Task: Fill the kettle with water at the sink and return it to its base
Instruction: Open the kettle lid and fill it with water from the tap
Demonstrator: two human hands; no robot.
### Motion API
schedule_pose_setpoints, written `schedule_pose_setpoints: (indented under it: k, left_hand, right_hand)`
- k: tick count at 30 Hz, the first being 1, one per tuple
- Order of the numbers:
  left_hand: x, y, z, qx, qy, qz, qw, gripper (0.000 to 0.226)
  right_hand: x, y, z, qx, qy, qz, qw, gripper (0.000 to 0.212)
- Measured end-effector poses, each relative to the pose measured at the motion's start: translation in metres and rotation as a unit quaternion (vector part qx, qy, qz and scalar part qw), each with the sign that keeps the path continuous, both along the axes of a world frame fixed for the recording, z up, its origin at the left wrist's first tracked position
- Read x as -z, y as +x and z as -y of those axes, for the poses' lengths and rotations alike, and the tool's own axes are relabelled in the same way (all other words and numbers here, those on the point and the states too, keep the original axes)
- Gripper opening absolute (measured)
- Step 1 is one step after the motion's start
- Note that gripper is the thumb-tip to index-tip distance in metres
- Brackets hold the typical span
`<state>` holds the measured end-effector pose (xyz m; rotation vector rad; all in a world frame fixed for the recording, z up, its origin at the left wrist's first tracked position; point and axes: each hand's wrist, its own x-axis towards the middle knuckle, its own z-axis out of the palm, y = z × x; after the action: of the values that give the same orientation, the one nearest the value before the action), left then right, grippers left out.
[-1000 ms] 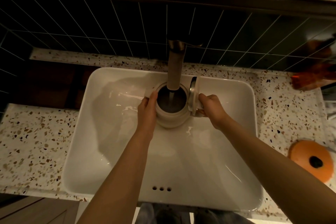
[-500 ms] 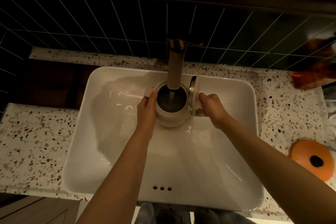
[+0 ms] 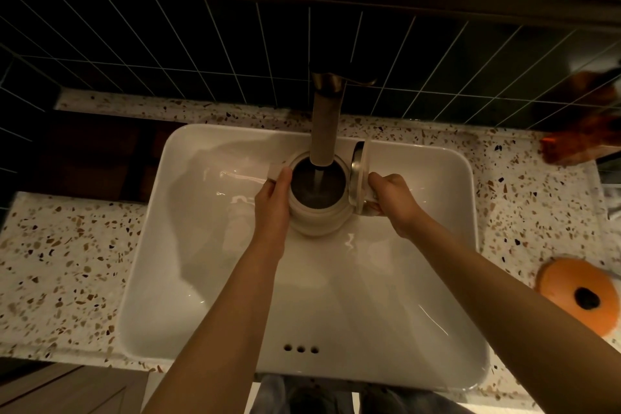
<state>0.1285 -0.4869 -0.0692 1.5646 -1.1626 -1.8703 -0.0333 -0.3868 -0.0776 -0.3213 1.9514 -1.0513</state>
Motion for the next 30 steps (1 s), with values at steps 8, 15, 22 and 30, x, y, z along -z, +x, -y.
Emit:
schedule_pose_setpoints:
  k: [8,15,22,30]
  left_hand:
    - [-0.004,-0.001,-0.001,0.009,0.007,-0.001,1.0,0.013]
    - [-0.006,-0.002,0.001,-0.009,0.023,-0.01,1.0,0.007]
    - [-0.012,-0.005,0.003,-0.025,0.032,-0.011,0.999,0.031]
    - [-0.012,-0.005,0.003,-0.025,0.036,-0.006,0.999,0.029]
  right_hand:
    - [0.002,-0.003,0.0,-0.003,0.002,-0.004,1.0,0.032]
    - [-0.001,-0.003,0.001,0.002,0.003,-0.011,1.0,0.03]
    - [0.001,-0.003,0.002,0.014,0.001,-0.011,1.0,0.033]
    - [0.001,-0.003,0.003,0.019,0.006,-0.004,1.0,0.036]
